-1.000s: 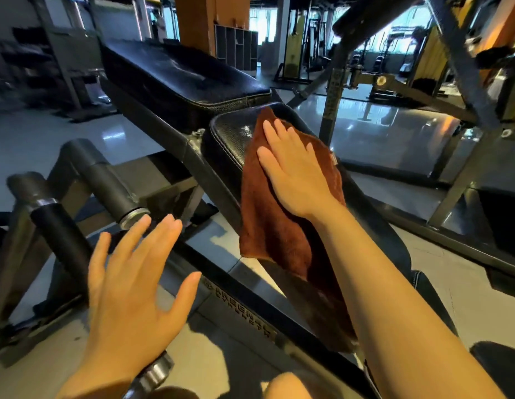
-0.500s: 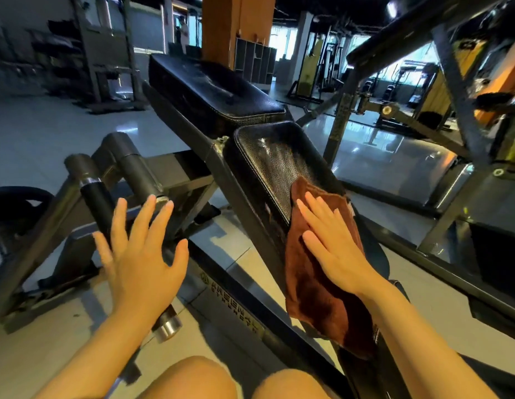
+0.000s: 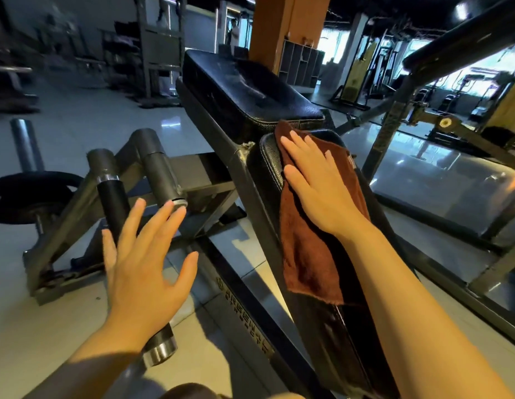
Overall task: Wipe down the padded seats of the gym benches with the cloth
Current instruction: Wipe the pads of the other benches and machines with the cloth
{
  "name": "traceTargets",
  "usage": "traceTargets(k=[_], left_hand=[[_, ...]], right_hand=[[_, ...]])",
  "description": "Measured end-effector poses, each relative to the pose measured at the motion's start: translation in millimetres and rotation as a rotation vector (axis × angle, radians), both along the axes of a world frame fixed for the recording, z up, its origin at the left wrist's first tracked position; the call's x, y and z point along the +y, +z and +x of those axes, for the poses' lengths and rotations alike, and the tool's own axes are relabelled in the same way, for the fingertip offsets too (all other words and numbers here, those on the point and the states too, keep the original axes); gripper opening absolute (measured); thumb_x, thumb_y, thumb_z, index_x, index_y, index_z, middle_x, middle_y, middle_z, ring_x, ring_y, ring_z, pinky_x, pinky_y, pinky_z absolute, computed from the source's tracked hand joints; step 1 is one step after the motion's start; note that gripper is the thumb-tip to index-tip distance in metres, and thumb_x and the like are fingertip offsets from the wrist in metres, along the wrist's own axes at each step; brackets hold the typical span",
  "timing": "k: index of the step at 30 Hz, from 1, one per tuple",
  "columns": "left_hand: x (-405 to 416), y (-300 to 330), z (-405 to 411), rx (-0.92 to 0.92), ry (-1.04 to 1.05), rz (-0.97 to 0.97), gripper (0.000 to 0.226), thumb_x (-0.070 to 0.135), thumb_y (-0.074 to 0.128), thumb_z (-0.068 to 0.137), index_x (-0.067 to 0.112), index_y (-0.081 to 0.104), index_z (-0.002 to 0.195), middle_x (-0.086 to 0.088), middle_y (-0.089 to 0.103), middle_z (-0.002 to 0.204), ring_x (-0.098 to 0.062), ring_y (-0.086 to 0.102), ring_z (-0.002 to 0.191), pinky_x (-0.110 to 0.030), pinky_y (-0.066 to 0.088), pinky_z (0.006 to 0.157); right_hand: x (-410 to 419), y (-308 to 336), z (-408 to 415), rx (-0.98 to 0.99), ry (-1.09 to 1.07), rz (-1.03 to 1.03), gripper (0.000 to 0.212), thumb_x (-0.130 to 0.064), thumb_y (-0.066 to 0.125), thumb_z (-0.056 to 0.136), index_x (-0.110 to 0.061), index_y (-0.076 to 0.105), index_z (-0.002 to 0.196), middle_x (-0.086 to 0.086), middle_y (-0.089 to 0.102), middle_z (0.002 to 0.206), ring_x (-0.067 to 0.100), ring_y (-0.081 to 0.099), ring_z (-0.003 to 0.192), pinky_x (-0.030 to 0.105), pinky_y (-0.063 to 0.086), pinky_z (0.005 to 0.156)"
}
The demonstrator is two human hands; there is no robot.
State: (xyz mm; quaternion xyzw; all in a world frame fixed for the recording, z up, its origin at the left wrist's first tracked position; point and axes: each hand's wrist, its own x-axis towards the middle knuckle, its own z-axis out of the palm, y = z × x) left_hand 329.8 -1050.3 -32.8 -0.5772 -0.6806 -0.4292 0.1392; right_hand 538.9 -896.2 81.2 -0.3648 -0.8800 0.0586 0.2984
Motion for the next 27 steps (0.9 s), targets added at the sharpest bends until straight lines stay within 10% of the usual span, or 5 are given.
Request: traceTargets(k=[10, 18, 27], left_hand=[[-4, 0, 4, 0.116, -0.023, -0.063, 0.057, 0.046, 0.043, 0.088, 0.017, 0.055, 0.135, -0.006, 0.047, 0.146, -0.022, 0.025, 0.144, -0.040, -0.004, 0.121], [-9, -4, 4, -0.033, -0.046, -0.064, 0.056, 0.049, 0.043, 0.088, 0.017, 0.060, 0.130, -0.003, 0.054, 0.140, -0.018, 0.032, 0.139, -0.023, -0.001, 0.119], [-7, -5, 3, -0.042, -0.043, -0.022, 0.052, 0.044, 0.045, 0.087, 0.016, 0.061, 0.129, -0.004, 0.055, 0.138, -0.020, 0.035, 0.138, -0.026, 0.005, 0.119]], right_hand=[[-52, -53, 70, 0.053, -0.060, -0.084, 0.048, -0.051, 0.023, 0.099, -0.044, 0.016, 0.146, -0.023, 0.015, 0.156, -0.010, 0.009, 0.143, 0.032, 0.009, 0.123], [-7, -5, 13, -0.019, -0.256, -0.157, 0.052, -0.043, 0.020, 0.105, -0.033, 0.007, 0.155, -0.012, -0.001, 0.163, 0.010, -0.003, 0.150, 0.048, -0.008, 0.119], [-6, -7, 3, -0.106, 0.029, 0.041, 0.051, -0.051, 0.019, 0.101, -0.042, 0.007, 0.150, -0.026, -0.003, 0.155, -0.002, -0.009, 0.146, 0.032, -0.014, 0.117]])
